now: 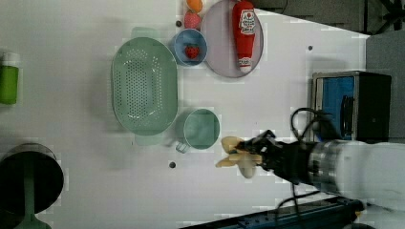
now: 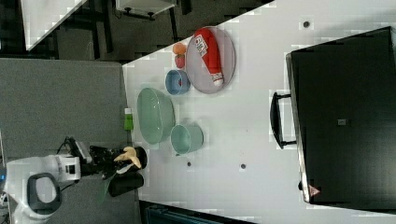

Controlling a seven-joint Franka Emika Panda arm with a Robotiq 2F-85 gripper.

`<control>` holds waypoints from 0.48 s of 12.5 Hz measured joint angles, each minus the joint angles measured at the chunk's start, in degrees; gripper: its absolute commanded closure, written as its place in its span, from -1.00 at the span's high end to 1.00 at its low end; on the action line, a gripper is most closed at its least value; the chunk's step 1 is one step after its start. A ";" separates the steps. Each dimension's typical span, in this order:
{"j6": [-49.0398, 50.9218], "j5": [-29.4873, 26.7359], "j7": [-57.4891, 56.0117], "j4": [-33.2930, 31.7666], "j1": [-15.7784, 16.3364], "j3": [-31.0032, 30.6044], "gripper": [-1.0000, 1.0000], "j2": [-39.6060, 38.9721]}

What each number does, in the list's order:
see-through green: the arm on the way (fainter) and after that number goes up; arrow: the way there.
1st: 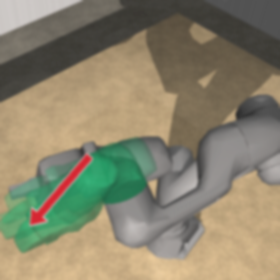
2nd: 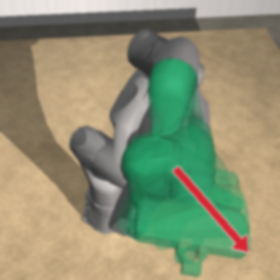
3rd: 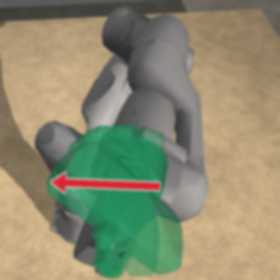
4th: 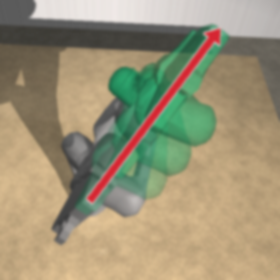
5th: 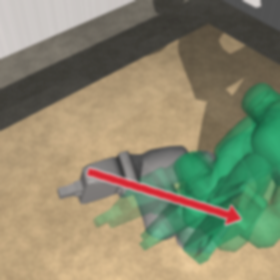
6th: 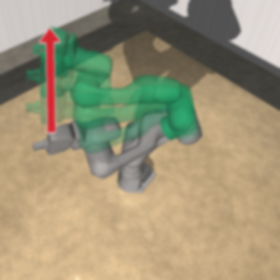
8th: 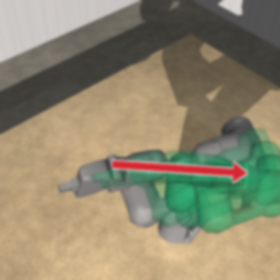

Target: Pick Banana and place it in mug.

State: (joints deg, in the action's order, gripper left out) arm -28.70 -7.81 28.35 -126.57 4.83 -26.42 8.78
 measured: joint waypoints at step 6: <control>-17.79 1.26 6.14 -6.49 -0.06 -0.46 -0.32 -13.71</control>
State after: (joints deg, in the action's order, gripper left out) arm -46.50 -6.54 34.49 -133.06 4.77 -26.89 -4.93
